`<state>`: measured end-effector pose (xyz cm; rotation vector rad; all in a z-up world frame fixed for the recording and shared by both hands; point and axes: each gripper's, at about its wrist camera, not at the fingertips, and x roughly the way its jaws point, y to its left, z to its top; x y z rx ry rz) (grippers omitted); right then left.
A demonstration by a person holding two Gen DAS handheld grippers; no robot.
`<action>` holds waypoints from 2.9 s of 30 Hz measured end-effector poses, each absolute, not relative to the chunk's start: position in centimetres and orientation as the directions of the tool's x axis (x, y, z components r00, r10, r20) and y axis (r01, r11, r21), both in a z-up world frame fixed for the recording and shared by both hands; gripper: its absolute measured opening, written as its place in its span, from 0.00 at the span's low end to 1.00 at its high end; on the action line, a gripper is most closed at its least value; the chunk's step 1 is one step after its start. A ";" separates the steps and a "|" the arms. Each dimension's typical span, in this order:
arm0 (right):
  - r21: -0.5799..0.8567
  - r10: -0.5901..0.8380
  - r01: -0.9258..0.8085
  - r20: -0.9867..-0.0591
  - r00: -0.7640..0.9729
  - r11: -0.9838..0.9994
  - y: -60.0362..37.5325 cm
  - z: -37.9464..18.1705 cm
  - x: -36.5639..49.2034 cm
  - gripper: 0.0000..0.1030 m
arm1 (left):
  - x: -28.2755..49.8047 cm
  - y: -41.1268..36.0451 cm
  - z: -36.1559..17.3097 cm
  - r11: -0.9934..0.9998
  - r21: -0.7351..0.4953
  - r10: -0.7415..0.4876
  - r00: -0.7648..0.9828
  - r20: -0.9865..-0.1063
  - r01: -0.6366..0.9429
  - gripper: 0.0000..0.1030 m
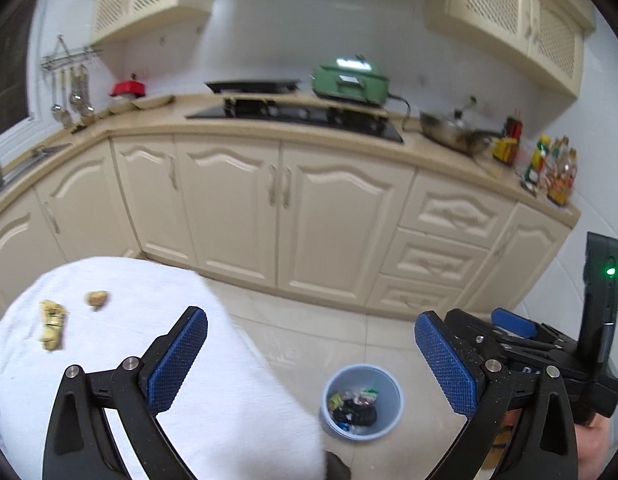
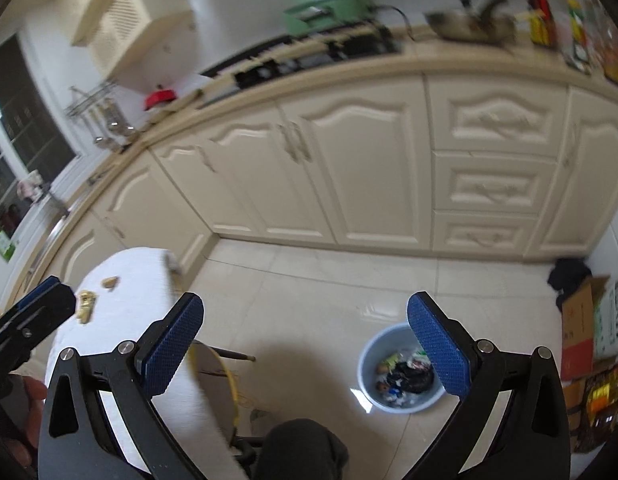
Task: Collect trash
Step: 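Return both tools from the bin to the table, then grasp the potato with the right tool while the left tool grasps the yellow wrapper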
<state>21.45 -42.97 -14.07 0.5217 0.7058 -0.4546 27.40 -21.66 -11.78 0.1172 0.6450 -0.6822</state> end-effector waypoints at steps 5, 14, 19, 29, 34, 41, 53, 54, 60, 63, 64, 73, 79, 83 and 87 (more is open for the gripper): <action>0.260 -0.211 0.489 -0.667 0.714 0.833 -38.5 -10.6 23.6 1.00 | 25.3 -14.1 -10.1 0.819 -0.120 -0.530 0.659 -0.533 0.561 0.99; 0.174 -0.182 0.346 -0.594 0.784 0.922 -29.2 -6.2 28.2 1.00 | 21.7 -2.0 -8.7 0.904 -0.135 -0.418 0.775 -0.474 0.405 0.99; 0.135 -0.137 0.257 -0.570 0.810 0.957 -24.5 -5.4 31.1 1.00 | 19.6 2.8 -8.5 0.936 -0.128 -0.349 0.820 -0.453 0.328 0.99; 0.106 -0.047 0.132 -0.577 0.815 0.986 -18.5 -6.4 36.6 1.00 | 20.4 5.2 -10.8 0.968 -0.116 -0.251 0.851 -0.461 0.222 0.99; 0.085 -0.042 0.119 -0.614 0.788 0.989 -18.5 -8.5 39.9 1.00 | 24.4 3.1 -13.2 0.974 -0.083 -0.221 0.819 -0.529 0.210 0.99; 0.103 -0.025 0.138 -0.709 0.705 0.985 -20.5 -14.2 46.0 1.00 | 34.1 -1.2 -17.1 0.976 -0.057 -0.195 0.722 -0.663 0.211 0.99; 0.159 0.087 0.079 -0.820 0.565 0.984 -20.3 -22.8 54.8 0.80 | 48.5 -6.2 -22.1 0.972 -0.069 -0.193 0.591 -0.783 0.225 0.69; 0.163 0.093 0.076 -0.824 0.559 0.984 -20.2 -23.2 55.1 0.78 | 49.3 -6.4 -22.2 0.969 -0.073 -0.202 0.588 -0.784 0.236 0.68; 0.180 0.120 0.062 -0.840 0.528 0.982 -19.4 -25.5 56.8 0.58 | 50.5 -8.1 -23.1 0.957 -0.052 -0.224 0.615 -0.756 0.285 0.36; 0.132 0.086 0.047 -0.840 0.535 0.990 -18.4 -25.6 57.0 0.46 | 51.0 -8.2 -23.6 0.958 -0.074 -0.236 0.612 -0.755 0.279 0.32; 0.126 0.085 0.040 -0.839 0.537 0.991 -18.1 -25.7 57.1 0.44 | 51.5 -8.2 -23.6 0.957 -0.096 -0.248 0.606 -0.755 0.273 0.32; 0.168 0.141 -0.001 -0.822 0.551 0.986 -17.9 -25.4 55.5 0.35 | 49.2 -4.7 -23.3 0.955 -0.182 -0.289 0.591 -0.753 0.235 0.31; 0.195 0.174 -0.024 -0.807 0.565 0.981 -17.7 -23.8 52.7 0.35 | 46.7 -2.3 -21.5 0.949 -0.206 -0.310 0.608 -0.731 0.237 0.31; 0.188 0.169 -0.030 -0.789 0.591 0.982 -17.7 -21.5 50.1 0.35 | 44.9 -2.1 -19.6 0.943 -0.218 -0.330 0.636 -0.697 0.251 0.31; 0.184 0.158 -0.025 -0.762 0.628 0.983 -18.2 -19.0 47.2 0.35 | 42.9 -2.1 -17.8 0.935 -0.226 -0.352 0.662 -0.661 0.272 0.31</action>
